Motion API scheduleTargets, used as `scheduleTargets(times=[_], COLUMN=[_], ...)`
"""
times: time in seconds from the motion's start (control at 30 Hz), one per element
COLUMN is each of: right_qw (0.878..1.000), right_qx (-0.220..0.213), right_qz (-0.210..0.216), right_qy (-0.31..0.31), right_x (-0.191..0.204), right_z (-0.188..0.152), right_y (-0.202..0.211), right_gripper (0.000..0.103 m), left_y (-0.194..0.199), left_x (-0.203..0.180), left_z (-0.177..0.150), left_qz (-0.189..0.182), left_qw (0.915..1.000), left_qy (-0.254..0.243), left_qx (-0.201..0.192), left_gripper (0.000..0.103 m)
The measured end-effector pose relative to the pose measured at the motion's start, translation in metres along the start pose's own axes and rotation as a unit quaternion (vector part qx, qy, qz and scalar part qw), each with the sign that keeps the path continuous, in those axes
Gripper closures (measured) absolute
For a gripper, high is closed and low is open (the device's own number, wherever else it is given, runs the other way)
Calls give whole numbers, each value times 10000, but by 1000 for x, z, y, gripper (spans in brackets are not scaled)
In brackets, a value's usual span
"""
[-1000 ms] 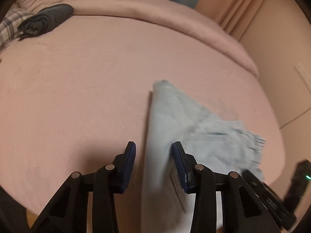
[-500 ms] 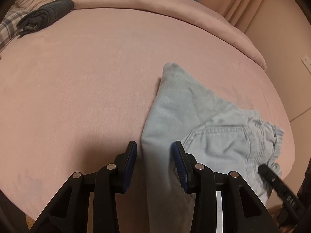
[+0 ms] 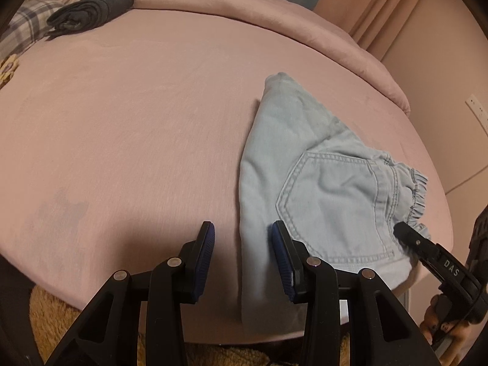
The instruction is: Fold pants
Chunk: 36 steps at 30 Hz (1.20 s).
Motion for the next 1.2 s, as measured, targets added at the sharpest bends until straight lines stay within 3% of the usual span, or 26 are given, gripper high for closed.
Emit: scheduleTargets(times=[0.83, 1.07, 1.2], right_qw=[9987, 9989, 9991], right_qx=[-57, 39, 112], right_qz=[-475, -460, -406], right_qy=[186, 106, -70], right_x=[9, 6, 0], right_z=[-10, -10, -11], right_y=[10, 16, 20], right_gripper=[55, 47, 34], left_y=[25, 30, 37], left_x=[12, 5, 0], left_z=[-32, -30, -27], left_qz=[-348, -318, -136], left_qw=[9993, 9994, 9996], left_qy=[71, 55, -125], left_qx=[109, 138, 193], left_gripper=[58, 58, 58])
Point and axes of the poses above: each gripper's, at about its wrist camera, not at the fingertips, and y roughly against the way its jaws point, x to its left, z to its top, the point moved 6 cm from there along -y, roughly the way its jaws point, and after that the axes turned 14 degrees about -y, right-handed, at the moved point
